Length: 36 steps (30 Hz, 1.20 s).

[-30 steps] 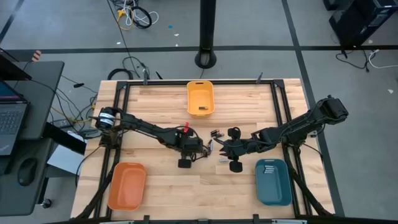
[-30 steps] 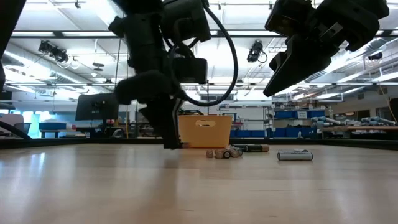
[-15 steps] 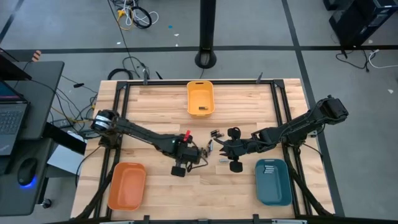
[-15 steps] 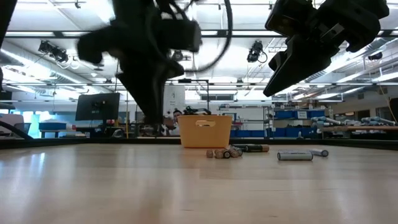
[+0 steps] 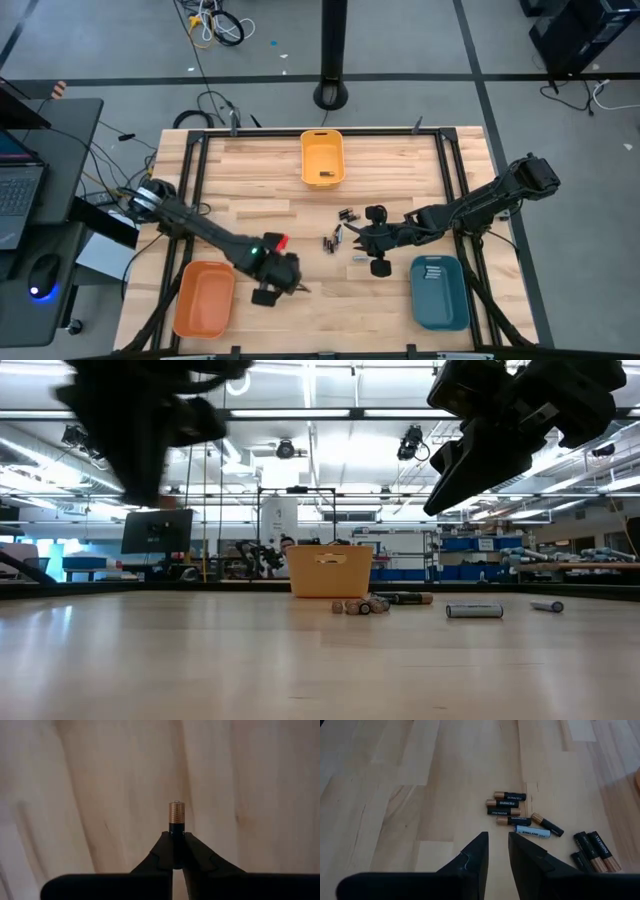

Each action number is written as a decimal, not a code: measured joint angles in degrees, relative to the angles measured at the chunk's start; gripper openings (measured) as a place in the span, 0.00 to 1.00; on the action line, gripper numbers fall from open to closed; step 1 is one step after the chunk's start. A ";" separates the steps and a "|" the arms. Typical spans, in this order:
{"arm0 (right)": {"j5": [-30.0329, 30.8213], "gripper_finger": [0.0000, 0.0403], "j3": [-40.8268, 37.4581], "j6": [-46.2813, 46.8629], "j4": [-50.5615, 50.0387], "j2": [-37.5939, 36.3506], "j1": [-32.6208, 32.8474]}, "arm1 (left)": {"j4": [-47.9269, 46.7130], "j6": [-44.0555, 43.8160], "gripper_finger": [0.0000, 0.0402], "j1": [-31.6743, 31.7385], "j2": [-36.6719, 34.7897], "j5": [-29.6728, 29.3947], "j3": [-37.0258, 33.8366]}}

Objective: Sort batteries
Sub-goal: Put the small black battery into the yellow bin

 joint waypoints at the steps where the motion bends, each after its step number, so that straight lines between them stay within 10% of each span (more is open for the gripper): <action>1: 0.00 0.21 -0.23 0.04 0.00 -0.02 0.00 | -1.00 -1.46 0.05 -1.09 0.00 0.08 0.00; 23: 0.04 0.22 -1.74 1.68 0.81 -0.02 1.13 | -13.40 -38.67 0.05 -18.54 -7.03 4.67 -0.37; 36: 0.04 0.21 -1.74 1.51 1.53 -0.02 1.16 | -5.00 -62.67 0.05 -25.32 -15.19 9.59 -14.92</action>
